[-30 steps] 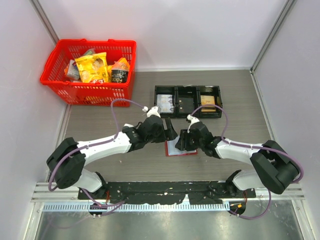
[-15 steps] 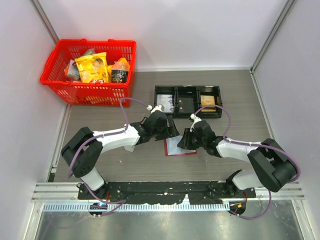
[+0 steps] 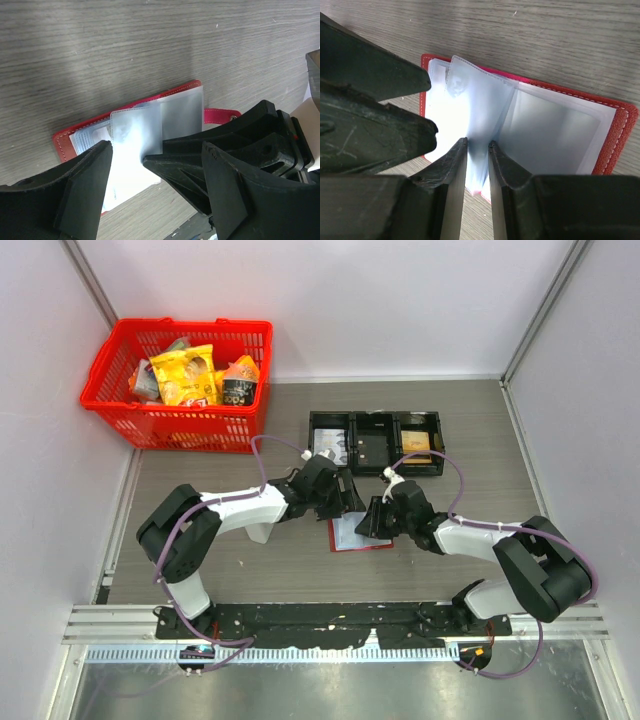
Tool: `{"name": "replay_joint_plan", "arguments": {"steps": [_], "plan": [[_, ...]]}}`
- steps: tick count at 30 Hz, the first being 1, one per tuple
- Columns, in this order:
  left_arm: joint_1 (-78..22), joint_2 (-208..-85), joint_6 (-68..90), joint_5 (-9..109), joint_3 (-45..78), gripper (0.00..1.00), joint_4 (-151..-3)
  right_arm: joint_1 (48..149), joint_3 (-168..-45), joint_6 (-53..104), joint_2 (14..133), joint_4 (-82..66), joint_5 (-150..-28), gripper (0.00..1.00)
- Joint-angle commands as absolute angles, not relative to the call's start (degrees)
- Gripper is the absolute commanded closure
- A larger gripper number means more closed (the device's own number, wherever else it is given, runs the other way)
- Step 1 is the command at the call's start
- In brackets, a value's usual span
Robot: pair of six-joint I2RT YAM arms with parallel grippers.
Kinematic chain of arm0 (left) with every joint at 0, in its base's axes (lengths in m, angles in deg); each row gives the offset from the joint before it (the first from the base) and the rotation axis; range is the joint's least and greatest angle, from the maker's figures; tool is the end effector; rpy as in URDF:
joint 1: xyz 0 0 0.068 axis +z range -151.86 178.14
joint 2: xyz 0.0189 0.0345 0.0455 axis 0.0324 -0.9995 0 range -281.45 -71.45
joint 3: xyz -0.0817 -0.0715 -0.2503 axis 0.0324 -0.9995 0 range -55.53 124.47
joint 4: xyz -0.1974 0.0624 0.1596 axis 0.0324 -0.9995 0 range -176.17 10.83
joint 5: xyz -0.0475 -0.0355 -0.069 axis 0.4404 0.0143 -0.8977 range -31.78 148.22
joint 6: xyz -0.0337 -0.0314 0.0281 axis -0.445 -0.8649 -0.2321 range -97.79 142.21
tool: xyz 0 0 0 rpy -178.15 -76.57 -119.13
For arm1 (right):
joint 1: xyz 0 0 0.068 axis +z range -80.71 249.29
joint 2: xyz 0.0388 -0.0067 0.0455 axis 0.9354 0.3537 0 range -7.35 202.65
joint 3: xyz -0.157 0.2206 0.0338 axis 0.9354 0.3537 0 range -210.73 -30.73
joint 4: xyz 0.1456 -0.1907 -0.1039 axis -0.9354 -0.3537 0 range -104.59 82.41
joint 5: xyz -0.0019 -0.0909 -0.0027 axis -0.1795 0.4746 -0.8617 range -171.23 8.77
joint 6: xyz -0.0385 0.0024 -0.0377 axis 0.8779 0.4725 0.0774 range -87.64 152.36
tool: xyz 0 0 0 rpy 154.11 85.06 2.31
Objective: Take the credit cards out of the card holder
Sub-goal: Remove the credit card from the card holder.
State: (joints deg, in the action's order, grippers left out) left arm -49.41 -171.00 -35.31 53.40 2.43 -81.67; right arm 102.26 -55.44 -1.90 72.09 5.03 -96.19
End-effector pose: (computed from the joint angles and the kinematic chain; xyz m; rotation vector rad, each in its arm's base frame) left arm 0.2444 -0.2718 0.1799 -0.1771 2.5574 -0.9271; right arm 0.1985 0.1396 0.1349 -0.1151 2.4446 0.8676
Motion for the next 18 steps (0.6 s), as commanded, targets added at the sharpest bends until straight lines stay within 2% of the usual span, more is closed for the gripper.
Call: {"name": "replay_joint_plan", "arguments": {"steps": [1, 18], "plan": [[-49.4, -169.98, -37.64, 50.31, 0.38, 0.25, -77.95, 102.25, -53.76, -1.48, 74.47, 2.61, -95.82, 0.71], [-51.25, -171.3, -42.56, 46.27, -1.82, 0.24, -73.29, 102.25, -53.76, -1.65, 74.65, 3.04, -96.87, 0.71]]}}
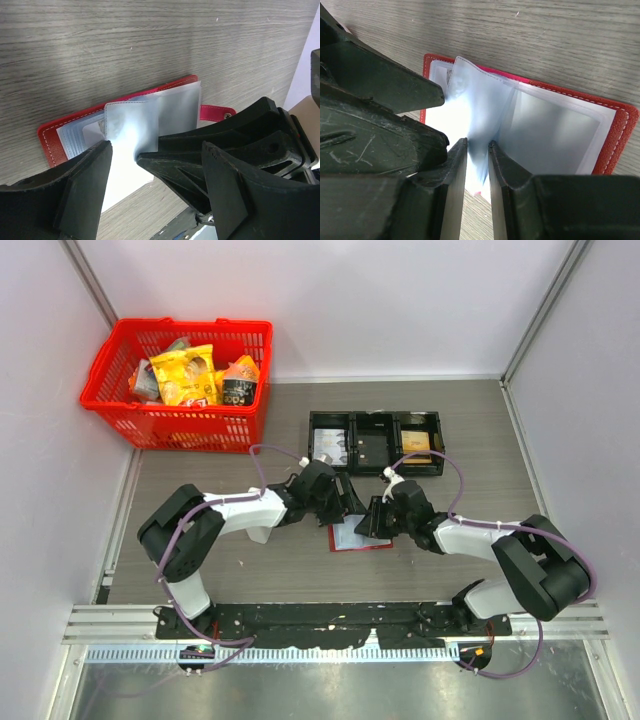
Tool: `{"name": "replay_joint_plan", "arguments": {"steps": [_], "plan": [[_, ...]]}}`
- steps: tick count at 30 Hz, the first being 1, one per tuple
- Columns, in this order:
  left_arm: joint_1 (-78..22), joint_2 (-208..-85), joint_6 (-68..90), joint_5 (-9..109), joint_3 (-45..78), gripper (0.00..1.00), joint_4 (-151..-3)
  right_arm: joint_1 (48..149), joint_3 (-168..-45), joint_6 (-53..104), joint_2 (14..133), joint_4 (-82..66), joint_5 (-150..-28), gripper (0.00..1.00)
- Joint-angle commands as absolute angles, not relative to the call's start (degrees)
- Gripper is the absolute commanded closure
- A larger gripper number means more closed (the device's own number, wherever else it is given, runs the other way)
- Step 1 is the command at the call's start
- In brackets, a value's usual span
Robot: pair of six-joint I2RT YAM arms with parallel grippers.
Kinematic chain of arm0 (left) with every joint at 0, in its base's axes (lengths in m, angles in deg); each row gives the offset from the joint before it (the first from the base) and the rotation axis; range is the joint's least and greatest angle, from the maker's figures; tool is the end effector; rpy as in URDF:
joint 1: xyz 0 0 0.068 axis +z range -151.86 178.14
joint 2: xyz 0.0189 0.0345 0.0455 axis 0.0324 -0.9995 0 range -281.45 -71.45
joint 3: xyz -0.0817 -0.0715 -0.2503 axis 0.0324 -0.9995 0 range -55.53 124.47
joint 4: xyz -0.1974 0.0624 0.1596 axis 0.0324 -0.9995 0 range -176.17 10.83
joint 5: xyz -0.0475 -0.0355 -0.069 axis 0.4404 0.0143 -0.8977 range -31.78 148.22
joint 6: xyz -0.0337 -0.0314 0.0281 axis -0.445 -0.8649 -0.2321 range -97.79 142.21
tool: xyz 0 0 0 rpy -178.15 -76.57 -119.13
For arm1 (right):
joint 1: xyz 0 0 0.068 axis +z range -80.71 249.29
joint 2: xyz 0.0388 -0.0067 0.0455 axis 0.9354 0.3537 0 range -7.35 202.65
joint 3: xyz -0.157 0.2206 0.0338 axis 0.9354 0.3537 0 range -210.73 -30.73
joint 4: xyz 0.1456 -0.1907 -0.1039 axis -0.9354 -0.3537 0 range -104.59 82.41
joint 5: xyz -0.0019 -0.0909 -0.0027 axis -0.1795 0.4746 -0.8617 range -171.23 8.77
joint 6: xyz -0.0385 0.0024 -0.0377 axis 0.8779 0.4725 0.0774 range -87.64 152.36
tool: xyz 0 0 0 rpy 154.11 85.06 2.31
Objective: Take the credit cards out of the card holder
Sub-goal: Remove the credit card from the card holder.
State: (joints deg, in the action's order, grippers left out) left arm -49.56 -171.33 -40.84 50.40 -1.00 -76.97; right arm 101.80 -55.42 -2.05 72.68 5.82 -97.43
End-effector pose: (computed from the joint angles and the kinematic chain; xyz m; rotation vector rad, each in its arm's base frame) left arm 0.2385 -0.2696 0.1667 -0.2704 2.5826 -1.0260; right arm 0.2000 0.1392 0.1338 -0.1147 2.4448 0.8905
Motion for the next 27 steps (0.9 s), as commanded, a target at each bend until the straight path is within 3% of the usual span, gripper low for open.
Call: {"name": "replay_joint_plan", "arguments": {"steps": [1, 4, 7, 15, 23, 27], "plan": [[-51.34, -171.12, -42.83, 46.09, -1.82, 0.25, -72.67, 102.33, -53.67, -1.57, 74.65, 3.05, -97.05, 0.7], [-51.6, -171.12, -43.1, 46.0, -1.39, 0.25, -72.22, 102.25, -53.32, -1.83, 73.69, 3.66, -97.22, 0.68], [-51.86, -171.47, -43.1, 46.09, -1.56, 0.25, -72.23, 102.16, -52.97, -1.92, 72.28, 3.75, -97.14, 0.57], [-51.86, -170.59, -43.01, 47.06, -2.97, 0.25, -71.87, 102.6, -54.54, 1.59, 61.39, -4.76, -93.27, 0.4], [-51.16, -161.55, -42.57, 51.7, -5.78, 0.25, -70.29, 108.56, -57.44, 5.98, 53.12, -12.68, -84.49, 0.39], [-50.81, -155.49, -40.55, 55.83, -7.09, 0.24, -74.15, 113.74, -59.11, 8.54, 53.46, -12.77, -78.97, 0.44]]}}
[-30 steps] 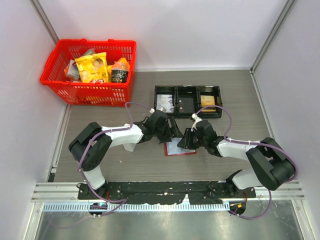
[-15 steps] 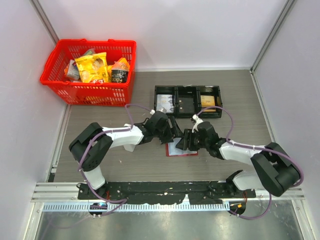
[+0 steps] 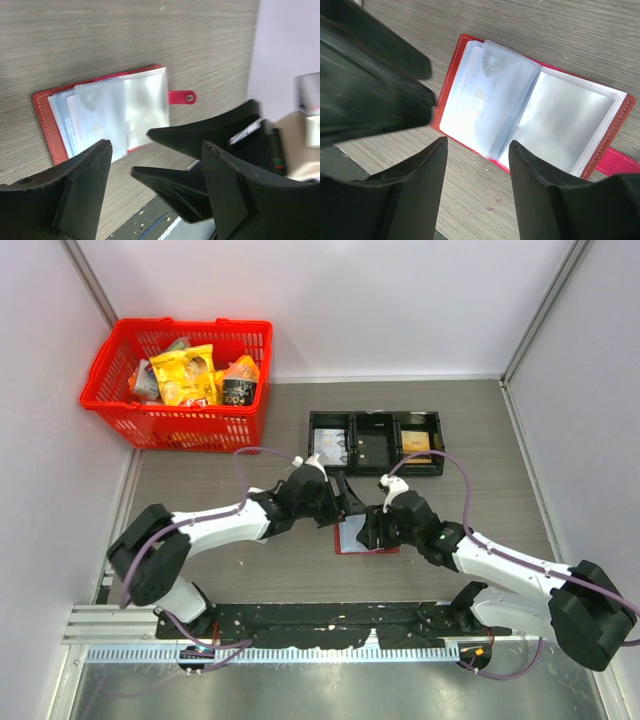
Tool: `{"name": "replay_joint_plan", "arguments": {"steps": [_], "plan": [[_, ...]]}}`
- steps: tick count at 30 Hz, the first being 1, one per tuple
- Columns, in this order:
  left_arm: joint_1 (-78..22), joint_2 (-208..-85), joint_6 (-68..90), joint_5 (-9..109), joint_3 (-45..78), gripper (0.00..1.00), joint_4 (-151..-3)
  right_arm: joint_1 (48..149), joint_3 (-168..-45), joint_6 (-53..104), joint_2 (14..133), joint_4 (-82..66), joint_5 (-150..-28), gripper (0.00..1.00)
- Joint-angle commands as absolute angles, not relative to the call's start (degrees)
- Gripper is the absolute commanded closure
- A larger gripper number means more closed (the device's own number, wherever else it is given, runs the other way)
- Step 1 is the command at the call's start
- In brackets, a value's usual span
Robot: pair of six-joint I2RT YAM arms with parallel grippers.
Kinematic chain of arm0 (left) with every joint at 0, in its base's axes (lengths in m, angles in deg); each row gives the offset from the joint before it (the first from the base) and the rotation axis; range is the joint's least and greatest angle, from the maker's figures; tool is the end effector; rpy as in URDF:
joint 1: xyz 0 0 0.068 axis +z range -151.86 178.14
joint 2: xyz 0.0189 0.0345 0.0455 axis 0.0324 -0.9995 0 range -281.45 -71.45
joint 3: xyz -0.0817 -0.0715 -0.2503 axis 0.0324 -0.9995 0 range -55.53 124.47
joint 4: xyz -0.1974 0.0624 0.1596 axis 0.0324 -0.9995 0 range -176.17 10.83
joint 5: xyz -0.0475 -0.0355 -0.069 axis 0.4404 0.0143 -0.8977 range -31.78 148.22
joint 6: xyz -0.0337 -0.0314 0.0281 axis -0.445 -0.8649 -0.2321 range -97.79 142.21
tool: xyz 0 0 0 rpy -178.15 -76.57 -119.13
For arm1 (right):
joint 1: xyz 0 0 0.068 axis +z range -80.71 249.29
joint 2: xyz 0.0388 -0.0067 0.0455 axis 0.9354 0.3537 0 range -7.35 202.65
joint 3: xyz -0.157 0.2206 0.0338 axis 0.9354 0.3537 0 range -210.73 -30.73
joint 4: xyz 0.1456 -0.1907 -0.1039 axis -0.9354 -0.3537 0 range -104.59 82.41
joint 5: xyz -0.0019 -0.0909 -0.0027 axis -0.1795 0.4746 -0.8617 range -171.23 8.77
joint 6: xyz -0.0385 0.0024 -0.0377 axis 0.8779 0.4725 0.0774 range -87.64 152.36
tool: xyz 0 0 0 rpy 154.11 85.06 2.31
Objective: Take the credit cards out of the card holder
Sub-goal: Remove the credit card from the card holder.
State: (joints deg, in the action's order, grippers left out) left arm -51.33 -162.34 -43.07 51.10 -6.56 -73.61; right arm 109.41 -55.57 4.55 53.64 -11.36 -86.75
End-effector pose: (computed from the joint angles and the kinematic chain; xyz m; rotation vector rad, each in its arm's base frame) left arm 0.2139 -0.2572 0.1936 -0.2653 2.4822 -1.1459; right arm 0.1577 0.1373 0.1780 -0.3075 2.3520 0.7136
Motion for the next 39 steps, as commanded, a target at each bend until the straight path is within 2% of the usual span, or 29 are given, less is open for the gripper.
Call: {"name": "replay_joint_plan", "arguments": {"steps": [1, 10, 20, 23, 33, 39], "plan": [[-50.72, -154.43, -40.11, 56.98, -7.27, 0.24, -75.29, 114.8, -59.47, 9.58, 54.08, -12.77, -77.46, 0.46], [-50.63, -150.29, -37.3, 63.22, -8.68, 0.25, -83.29, 121.41, -64.65, 12.58, 65.41, -10.76, -72.09, 0.48], [-50.63, -150.81, -36.68, 63.75, -9.03, 0.25, -83.91, 121.76, -63.86, 12.05, 69.46, -11.89, -70.33, 0.37], [-50.63, -151.52, -36.77, 63.49, -8.94, 0.24, -83.91, 121.76, -63.86, 12.32, 69.81, -12.51, -70.5, 0.37], [-50.72, -155.21, -37.91, 59.71, -8.5, 0.26, -84.09, 121.5, -63.78, 11.27, 71.66, -13.13, -69.45, 0.5], [-50.81, -155.39, -38.44, 59.01, -8.15, 0.31, -83.3, 116.59, -63.07, 9.95, 73.15, -12.78, -75.77, 0.58]]}}
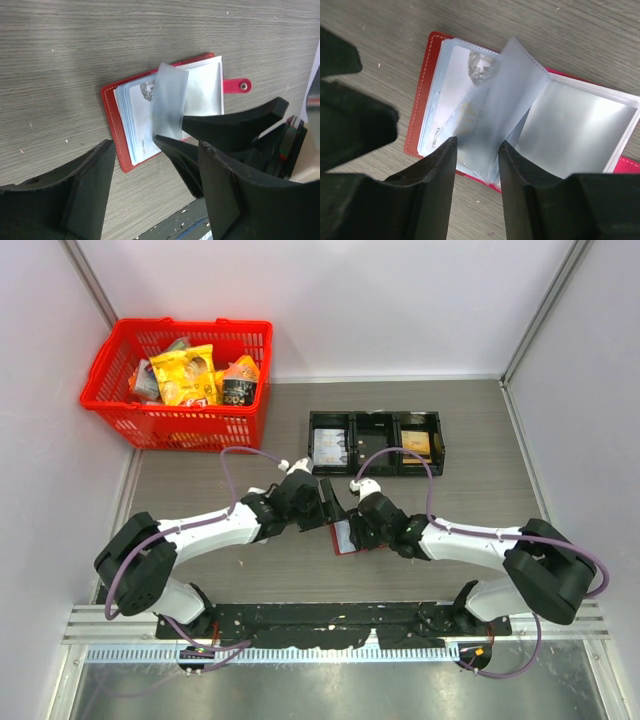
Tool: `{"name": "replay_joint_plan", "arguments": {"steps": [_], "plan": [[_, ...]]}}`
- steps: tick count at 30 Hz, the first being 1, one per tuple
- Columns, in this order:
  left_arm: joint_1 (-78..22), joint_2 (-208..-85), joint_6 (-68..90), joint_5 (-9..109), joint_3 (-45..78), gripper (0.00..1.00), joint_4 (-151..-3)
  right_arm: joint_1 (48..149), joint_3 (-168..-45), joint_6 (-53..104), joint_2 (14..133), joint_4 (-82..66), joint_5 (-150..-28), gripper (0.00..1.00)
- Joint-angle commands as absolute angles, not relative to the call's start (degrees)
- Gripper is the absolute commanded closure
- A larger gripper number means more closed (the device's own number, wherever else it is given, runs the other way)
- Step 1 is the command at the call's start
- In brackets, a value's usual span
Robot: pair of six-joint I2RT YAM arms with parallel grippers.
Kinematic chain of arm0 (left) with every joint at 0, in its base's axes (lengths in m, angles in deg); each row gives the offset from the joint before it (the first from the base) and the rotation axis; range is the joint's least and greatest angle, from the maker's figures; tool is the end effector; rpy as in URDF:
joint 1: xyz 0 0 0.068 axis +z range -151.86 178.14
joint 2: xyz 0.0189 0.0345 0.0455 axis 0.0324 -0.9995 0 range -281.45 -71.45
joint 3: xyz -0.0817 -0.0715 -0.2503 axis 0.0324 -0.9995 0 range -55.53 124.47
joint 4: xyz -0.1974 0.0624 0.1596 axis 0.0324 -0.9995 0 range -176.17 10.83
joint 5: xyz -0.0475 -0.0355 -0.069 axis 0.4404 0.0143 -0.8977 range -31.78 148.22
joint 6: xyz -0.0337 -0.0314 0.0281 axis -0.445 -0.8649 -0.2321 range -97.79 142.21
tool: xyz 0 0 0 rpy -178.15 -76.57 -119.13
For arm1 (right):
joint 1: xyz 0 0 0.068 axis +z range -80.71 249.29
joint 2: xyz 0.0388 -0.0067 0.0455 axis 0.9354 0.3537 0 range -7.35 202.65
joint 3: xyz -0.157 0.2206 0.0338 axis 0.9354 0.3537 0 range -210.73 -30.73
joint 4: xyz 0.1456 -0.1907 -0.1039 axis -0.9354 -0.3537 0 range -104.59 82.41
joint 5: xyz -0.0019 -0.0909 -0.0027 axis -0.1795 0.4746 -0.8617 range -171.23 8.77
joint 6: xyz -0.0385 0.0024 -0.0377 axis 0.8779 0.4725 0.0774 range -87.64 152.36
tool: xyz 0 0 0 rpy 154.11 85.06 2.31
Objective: Take the credit cards out of the card holder
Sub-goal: Remove the credit card from the card holder.
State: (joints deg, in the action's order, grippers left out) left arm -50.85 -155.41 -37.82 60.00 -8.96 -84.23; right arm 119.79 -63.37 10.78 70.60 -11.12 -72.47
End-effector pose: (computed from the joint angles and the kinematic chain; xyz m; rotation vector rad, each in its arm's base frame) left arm 0.2003 -0.2289 0.2009 -0.2571 2.4839 -0.8730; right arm 0.1643 0.1907 0.1574 -0.5430 2.3870 0.3889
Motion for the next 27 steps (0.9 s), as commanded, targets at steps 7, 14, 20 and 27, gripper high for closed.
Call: {"name": "replay_joint_plan", "arguments": {"steps": [7, 14, 20, 27], "plan": [[-50.9, -156.0, -39.31, 56.64, -7.45, 0.38, -81.63, 107.45, -59.21, 5.83, 74.47, -7.95, -90.7, 0.67], [-51.16, -158.72, -39.67, 54.88, -5.08, 0.39, -80.4, 103.39, -56.4, 3.53, 76.4, -2.5, -98.35, 0.69], [-51.25, -162.41, -38.62, 54.79, -2.18, 0.4, -79.52, 101.81, -55.52, 2.91, 77.37, -1.09, -99.95, 0.69], [-49.32, -168.74, -32.2, 55.85, 4.41, 0.35, -80.76, 101.63, -55.43, 2.91, 77.72, -0.91, -100.12, 0.7]]}}
